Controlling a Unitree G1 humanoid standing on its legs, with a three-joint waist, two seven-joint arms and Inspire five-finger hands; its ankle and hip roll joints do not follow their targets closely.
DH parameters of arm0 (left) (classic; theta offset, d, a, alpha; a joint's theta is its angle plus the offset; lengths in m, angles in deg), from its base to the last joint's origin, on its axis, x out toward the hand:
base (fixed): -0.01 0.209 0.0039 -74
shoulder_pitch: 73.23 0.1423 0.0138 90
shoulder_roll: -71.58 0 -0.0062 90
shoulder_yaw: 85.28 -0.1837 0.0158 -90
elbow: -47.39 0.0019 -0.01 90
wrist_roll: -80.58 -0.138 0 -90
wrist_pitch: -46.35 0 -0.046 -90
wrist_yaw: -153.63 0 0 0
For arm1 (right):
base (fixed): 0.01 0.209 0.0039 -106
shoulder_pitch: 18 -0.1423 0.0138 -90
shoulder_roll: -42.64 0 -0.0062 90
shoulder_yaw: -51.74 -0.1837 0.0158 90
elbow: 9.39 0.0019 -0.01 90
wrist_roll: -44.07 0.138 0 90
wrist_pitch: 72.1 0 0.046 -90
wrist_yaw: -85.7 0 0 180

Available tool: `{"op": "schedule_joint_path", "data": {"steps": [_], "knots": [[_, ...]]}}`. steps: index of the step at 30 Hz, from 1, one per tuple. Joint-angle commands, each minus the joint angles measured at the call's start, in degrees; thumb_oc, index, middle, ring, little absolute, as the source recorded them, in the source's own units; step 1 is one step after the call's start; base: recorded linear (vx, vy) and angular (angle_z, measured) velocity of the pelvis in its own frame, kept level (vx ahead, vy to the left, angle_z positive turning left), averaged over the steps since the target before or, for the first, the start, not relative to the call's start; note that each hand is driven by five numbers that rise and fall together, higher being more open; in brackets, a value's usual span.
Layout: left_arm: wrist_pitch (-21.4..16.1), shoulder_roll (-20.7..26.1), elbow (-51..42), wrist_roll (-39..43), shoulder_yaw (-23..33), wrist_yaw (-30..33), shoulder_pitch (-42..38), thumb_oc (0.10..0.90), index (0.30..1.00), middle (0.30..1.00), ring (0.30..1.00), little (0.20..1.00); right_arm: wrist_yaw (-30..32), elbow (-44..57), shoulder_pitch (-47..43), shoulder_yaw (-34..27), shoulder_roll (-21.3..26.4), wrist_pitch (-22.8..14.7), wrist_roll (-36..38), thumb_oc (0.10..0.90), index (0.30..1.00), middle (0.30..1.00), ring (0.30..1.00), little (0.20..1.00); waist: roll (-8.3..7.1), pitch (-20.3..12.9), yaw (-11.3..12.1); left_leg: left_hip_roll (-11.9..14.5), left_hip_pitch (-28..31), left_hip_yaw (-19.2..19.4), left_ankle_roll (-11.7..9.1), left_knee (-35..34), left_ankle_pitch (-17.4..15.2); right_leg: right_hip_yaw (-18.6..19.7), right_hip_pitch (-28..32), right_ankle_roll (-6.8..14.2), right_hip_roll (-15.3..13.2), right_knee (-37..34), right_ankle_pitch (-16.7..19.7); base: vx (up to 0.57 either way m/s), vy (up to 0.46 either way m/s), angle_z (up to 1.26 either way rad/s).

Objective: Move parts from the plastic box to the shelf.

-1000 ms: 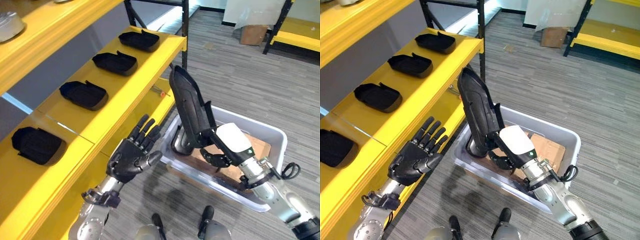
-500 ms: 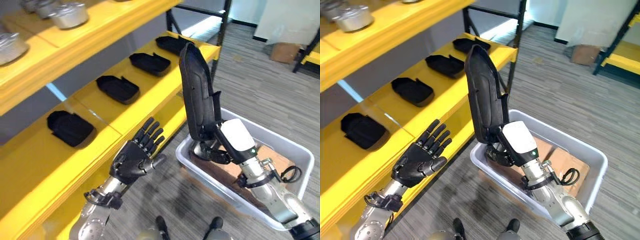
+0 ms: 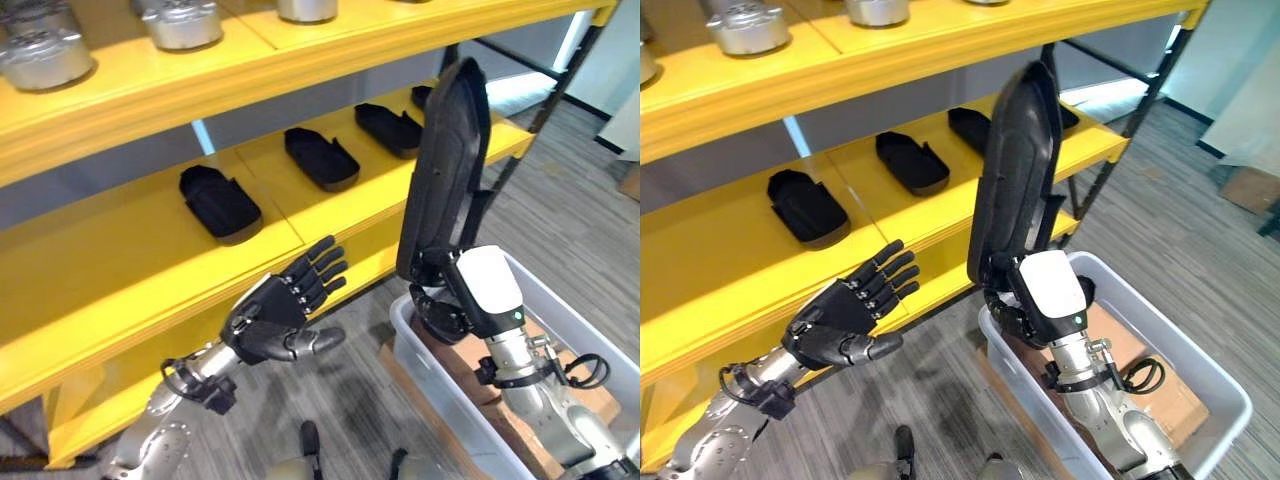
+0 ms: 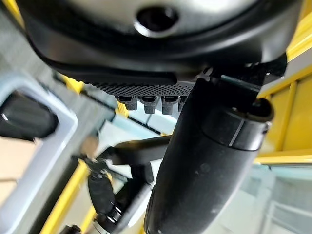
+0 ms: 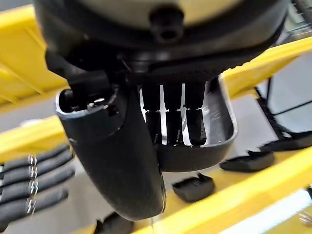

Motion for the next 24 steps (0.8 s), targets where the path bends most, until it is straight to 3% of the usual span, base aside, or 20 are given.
{"op": "schedule_joint_path", "data": {"steps": [1, 6, 7, 9, 10, 12, 14, 15, 16, 19, 24], "knots": [[-3.9, -2.9, -4.4, 1.8, 1.7, -0.7, -3.2, 0.900, 1.000, 1.000, 1.000, 1.000, 5.6, 8.8, -8.3, -2.7, 1.5, -4.1, 1.1, 0.400, 0.300, 0.300, 0.300, 0.300, -0.62, -3.3, -0.5, -3.1, 5.7, 1.1, 0.0, 3.6, -12.5, -2.8, 1.4, -2.2, 4.9, -2.6, 1.4, -0.06, -0.061, 0.25], [-3.5, -3.9, -4.5, 0.5, 1.7, -1.8, -2.0, 0.900, 1.000, 1.000, 1.000, 1.000, 5.3, 7.9, -10.7, -1.3, 2.2, -4.0, 1.3, 0.400, 0.300, 0.300, 0.300, 0.300, -0.56, -3.5, 0.5, -3.9, 5.6, 1.0, -0.5, 4.5, -13.0, -3.2, 3.4, -2.5, 4.9, -7.3, 3.0, -0.02, -0.053, 0.07], [-3.0, -3.7, -4.8, 0.9, 1.8, -1.7, -1.9, 0.900, 1.000, 1.000, 1.000, 1.000, 4.6, 8.2, -10.8, -1.3, 2.6, -3.9, 2.0, 0.400, 0.300, 0.300, 0.300, 0.300, -0.64, -3.6, 0.4, -3.9, 5.7, 2.7, -0.6, 5.7, -13.9, -3.9, 4.0, -2.4, 4.5, -8.6, 3.7, -0.04, -0.018, 0.19], [-1.3, -3.8, -5.2, 1.1, 0.6, -2.8, -3.2, 0.900, 1.000, 1.000, 1.000, 1.000, 4.0, 9.1, -9.9, -1.6, 2.5, -0.7, 1.1, 0.400, 0.300, 0.300, 0.300, 0.300, -1.01, -3.7, -1.3, -1.4, 5.6, 10.6, -1.0, 8.2, -14.9, -7.5, 4.5, -2.0, 2.7, -9.3, 4.4, -0.07, 0.010, 0.53], [-1.3, -3.8, -5.2, 1.1, 0.6, -2.8, -3.2, 0.900, 1.000, 1.000, 1.000, 1.000, 4.0, 9.1, -9.9, -1.6, 2.5, -0.7, 1.1, 0.400, 0.300, 0.300, 0.300, 0.300, -1.00, -3.7, -1.3, -1.4, 5.5, 10.6, -1.1, 8.3, -15.0, -7.5, 4.5, -2.0, 2.7, -9.3, 4.4, -0.07, 0.038, 0.95], [-2.7, -3.7, -5.3, 1.1, -1.1, -2.2, -3.5, 0.900, 1.000, 1.000, 1.000, 1.000, 4.2, 8.0, -10.0, -1.1, 2.4, -2.1, 0.3, 0.400, 0.300, 0.300, 0.300, 0.300, -1.18, -3.3, -1.9, 0.9, 5.4, 11.1, -2.0, 9.1, -14.7, -7.9, 3.9, -2.0, 1.8, -8.5, 4.3, -0.03, 0.185, 0.95], [-4.2, -4.0, -6.1, 1.4, -1.5, -0.6, -2.9, 0.900, 1.000, 1.000, 1.000, 1.000, 2.8, 7.9, -11.2, -0.1, 3.4, -3.1, 1.3, 0.400, 0.300, 0.300, 0.300, 0.300, -1.07, -3.4, -1.6, 4.6, 5.4, 8.4, -4.0, 8.1, -12.6, -6.6, 3.4, -2.4, 0.9, -7.5, 3.6, 0.03, 0.396, 0.34], [-3.9, -4.8, -6.6, 1.3, -1.0, -0.9, -2.3, 0.900, 1.000, 1.000, 1.000, 1.000, 2.0, 8.2, -11.1, -0.4, 4.1, -3.8, 2.1, 0.400, 0.300, 0.300, 0.300, 0.300, -1.07, -3.6, -1.8, 8.6, 5.2, 7.0, -5.8, 7.9, -10.2, -5.7, 3.4, -2.6, -0.1, -6.7, 3.1, 0.05, 0.364, -0.07], [-3.9, -5.0, -6.5, 1.4, -0.8, -1.2, -2.0, 0.900, 1.000, 1.000, 1.000, 1.000, 1.9, 8.2, -10.9, -0.7, 4.4, -4.3, 2.1, 0.400, 0.300, 0.300, 0.300, 0.300, -0.94, -3.6, -1.9, 9.5, 5.0, 6.4, -6.2, 8.3, -9.1, -5.3, 3.4, -2.6, -0.5, -6.5, 3.0, 0.05, 0.357, -0.19], [-3.9, -4.9, -5.9, 2.2, -0.3, -0.5, -2.1, 0.900, 1.000, 1.000, 1.000, 1.000, 1.5, 7.8, -11.4, -0.2, 5.3, -5.4, 2.8, 0.400, 0.300, 0.300, 0.300, 0.300, -0.26, -3.8, -1.7, 9.3, 5.3, 4.3, -6.4, 8.1, -10.0, -4.1, 3.1, -1.8, -2.1, -6.0, 3.3, 0.05, 0.323, -0.33], [-4.1, -3.9, -5.2, 3.4, -0.2, -0.5, -1.7, 0.900, 1.000, 1.000, 1.000, 1.000, 0.7, 8.7, -9.9, 0.4, 3.5, -6.1, 1.6, 0.400, 0.300, 0.300, 0.300, 0.300, 0.15, -4.4, -1.9, 7.0, 7.8, 6.9, -5.5, 5.8, -11.4, -5.8, 4.0, 1.1, -5.3, -6.8, 5.1, 0.05, 0.383, -0.02]]}}
